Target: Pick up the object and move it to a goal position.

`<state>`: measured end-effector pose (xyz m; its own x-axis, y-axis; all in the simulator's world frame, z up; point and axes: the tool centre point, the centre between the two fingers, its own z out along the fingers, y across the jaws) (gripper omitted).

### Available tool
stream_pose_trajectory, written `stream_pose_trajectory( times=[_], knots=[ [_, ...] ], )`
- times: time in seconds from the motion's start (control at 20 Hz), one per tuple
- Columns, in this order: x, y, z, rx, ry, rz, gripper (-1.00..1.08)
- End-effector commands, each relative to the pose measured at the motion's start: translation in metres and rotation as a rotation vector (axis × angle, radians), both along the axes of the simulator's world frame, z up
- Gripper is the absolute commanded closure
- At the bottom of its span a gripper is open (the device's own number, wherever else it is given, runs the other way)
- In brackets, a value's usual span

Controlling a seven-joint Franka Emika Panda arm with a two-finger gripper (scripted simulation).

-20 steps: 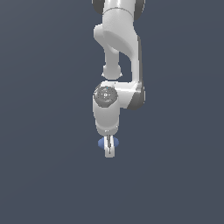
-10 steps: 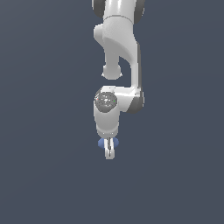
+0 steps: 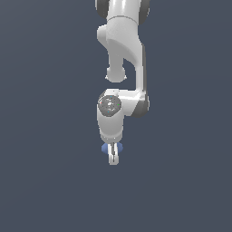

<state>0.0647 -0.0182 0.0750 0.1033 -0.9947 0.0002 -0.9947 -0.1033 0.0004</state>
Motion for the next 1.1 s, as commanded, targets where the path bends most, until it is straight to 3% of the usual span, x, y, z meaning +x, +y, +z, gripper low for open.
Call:
stream_pose_trajectory(
  times=[0.0,0.5,1.05],
  knots=[
    [0.000,0.000,0.001,0.000,0.000,0.000,1.08],
    [-0.015,0.001,0.028,0.001,0.000,0.000,1.08],
    [-0.057,0.003,0.105,0.003,0.000,0.000,1.08]
  ],
)
